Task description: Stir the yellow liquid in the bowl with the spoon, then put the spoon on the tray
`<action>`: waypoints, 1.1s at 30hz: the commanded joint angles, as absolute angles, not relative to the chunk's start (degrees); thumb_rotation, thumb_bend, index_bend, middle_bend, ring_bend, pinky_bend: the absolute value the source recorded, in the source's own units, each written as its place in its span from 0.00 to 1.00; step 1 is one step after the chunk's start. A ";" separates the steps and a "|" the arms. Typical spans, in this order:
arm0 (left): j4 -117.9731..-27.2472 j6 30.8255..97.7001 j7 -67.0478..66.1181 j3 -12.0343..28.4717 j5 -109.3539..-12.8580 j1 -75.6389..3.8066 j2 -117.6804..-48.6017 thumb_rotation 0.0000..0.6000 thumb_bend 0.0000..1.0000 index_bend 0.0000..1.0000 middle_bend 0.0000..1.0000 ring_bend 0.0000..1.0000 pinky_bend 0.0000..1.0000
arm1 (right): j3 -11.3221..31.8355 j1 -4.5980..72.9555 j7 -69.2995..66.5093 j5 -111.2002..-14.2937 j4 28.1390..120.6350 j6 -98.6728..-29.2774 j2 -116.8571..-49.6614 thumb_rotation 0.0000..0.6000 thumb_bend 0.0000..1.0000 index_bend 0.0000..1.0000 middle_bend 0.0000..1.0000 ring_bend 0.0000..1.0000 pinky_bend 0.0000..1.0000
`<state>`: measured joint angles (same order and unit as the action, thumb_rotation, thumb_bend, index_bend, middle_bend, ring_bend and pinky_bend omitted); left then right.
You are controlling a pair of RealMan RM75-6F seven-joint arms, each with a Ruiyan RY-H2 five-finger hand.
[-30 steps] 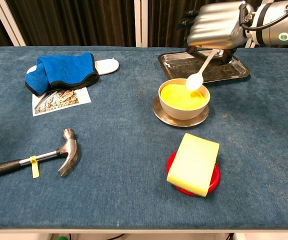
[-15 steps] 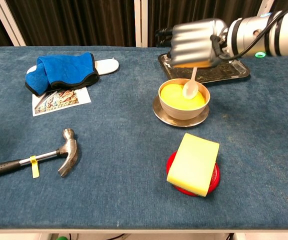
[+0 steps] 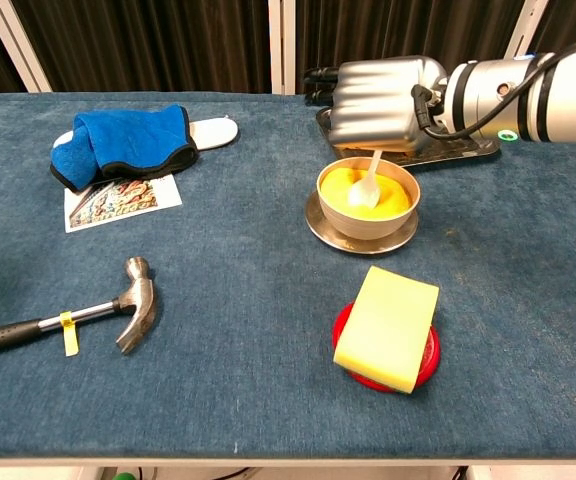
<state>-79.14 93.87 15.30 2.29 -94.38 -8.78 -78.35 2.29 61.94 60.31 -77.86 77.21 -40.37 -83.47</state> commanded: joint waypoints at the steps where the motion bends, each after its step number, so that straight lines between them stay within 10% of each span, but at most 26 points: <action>1: -79.15 93.93 15.27 2.35 -94.46 -8.84 -78.34 1.00 0.13 0.17 0.16 0.13 0.11 | 2.20 60.44 58.29 -77.38 77.56 -42.42 -84.37 1.00 0.47 0.69 0.36 0.08 0.00; 23: -82.03 93.90 12.66 2.48 -95.00 -9.07 -77.03 1.00 0.13 0.17 0.15 0.13 0.11 | 7.24 52.56 32.94 -73.63 73.45 -51.53 -85.46 1.00 0.47 0.71 0.37 0.10 0.00; 33: -84.35 93.70 10.62 2.58 -95.37 -9.29 -76.29 1.00 0.13 0.17 0.15 0.13 0.11 | 4.74 56.18 44.55 -80.12 74.75 -49.29 -80.67 1.00 0.47 0.71 0.37 0.10 0.00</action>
<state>-84.33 93.71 10.63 2.58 -95.35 -9.28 -76.31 5.81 54.45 39.33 -77.71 74.10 -50.42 -82.40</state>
